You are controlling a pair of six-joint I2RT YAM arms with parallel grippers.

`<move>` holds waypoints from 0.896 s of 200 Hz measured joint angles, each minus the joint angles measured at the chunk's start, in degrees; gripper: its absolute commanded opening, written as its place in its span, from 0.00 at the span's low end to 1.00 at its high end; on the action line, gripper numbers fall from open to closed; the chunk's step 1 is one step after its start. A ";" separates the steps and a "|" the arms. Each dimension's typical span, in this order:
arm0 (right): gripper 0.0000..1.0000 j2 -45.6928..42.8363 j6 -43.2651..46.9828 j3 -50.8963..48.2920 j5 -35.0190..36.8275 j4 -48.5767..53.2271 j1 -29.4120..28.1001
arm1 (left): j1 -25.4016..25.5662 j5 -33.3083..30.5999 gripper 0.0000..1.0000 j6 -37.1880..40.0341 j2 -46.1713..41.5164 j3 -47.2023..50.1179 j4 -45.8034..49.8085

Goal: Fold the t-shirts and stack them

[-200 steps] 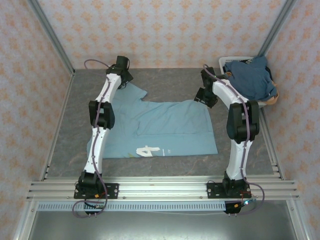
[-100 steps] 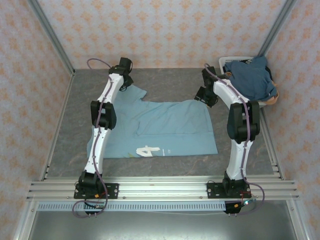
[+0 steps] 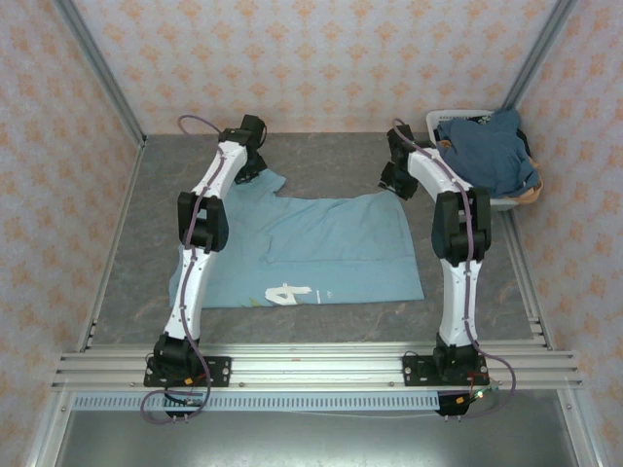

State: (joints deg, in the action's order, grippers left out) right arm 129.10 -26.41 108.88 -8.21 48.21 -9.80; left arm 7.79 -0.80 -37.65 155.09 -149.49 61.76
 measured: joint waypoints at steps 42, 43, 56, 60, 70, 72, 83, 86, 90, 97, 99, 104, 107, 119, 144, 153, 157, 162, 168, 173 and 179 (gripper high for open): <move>0.36 4.87 0.09 4.66 1.27 1.57 0.00 | -0.07 1.90 0.00 -0.55 -0.24 0.09 0.50; 0.35 4.98 0.07 4.74 1.29 1.60 0.00 | -0.07 1.92 0.00 -0.61 -0.26 0.09 0.50; 0.35 5.73 0.11 5.53 1.46 2.03 0.00 | -0.07 2.10 0.00 -0.85 -0.35 0.11 0.66; 0.34 5.92 0.09 5.77 1.51 2.10 0.02 | -0.07 2.21 0.00 -0.90 -0.44 0.11 0.68; 0.32 6.40 0.22 6.45 1.62 2.38 0.02 | -0.07 2.36 0.00 -0.94 -0.57 0.11 0.68; 0.32 6.45 0.17 6.56 1.62 2.40 0.02 | -0.04 2.47 0.00 -0.98 -0.59 0.11 0.68; 0.30 6.67 0.33 7.10 1.62 2.58 0.07 | -0.04 2.73 0.00 -1.07 -0.81 0.11 0.70; 0.29 6.75 0.35 7.32 1.62 2.64 0.09 | -0.04 2.84 0.00 -1.09 -0.87 0.11 0.70; 0.28 6.84 0.39 7.56 1.62 2.75 0.11 | -0.04 2.93 0.00 -1.09 -0.92 0.11 0.70; 0.26 6.97 0.48 7.96 1.62 2.84 0.15 | -0.07 3.04 0.00 -1.09 -1.01 0.11 0.70; 0.26 6.99 0.48 8.09 1.64 2.86 0.20 | -0.07 3.04 0.00 -1.09 -1.05 0.11 0.70; 0.24 7.10 0.50 8.31 1.62 2.89 0.24 | -0.07 3.15 0.00 -1.09 -1.09 0.11 0.72; 0.22 7.19 0.59 8.46 1.62 2.86 0.26 | -0.07 3.17 0.00 -1.09 -1.14 0.11 0.72; 0.15 7.41 0.48 8.68 1.62 2.89 0.28 | -0.07 3.19 0.00 -1.09 -1.20 0.11 0.72; 0.00 7.80 0.59 8.90 1.77 3.39 0.44 | -0.07 3.32 0.00 -1.09 -1.36 0.11 0.83; 0.00 7.93 0.85 9.05 2.03 3.54 0.48 | -0.15 3.34 0.00 -1.09 -1.49 0.11 0.85; 0.00 7.98 0.52 9.11 2.12 3.61 0.50 | -0.17 3.34 0.00 -1.09 -1.53 0.11 0.87; 0.00 8.00 0.66 9.16 2.27 3.67 0.57 | -0.26 3.34 0.00 -1.09 -1.62 0.11 0.87; 0.00 8.02 0.72 9.20 2.47 3.74 0.61 | -0.35 3.32 0.00 -1.07 -1.73 0.11 0.87; 0.00 8.02 0.74 9.20 2.62 3.78 0.66 | -0.44 3.34 0.00 -1.09 -1.75 0.11 0.87; 0.00 8.02 0.79 9.22 2.82 3.85 0.76 | -0.59 3.32 0.00 -1.09 -1.86 0.11 0.90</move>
State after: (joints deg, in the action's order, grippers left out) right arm 137.12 -25.63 118.10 -5.39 52.05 -9.04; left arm 7.20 2.52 -38.74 153.23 -149.38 62.65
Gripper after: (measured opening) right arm 0.041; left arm 0.046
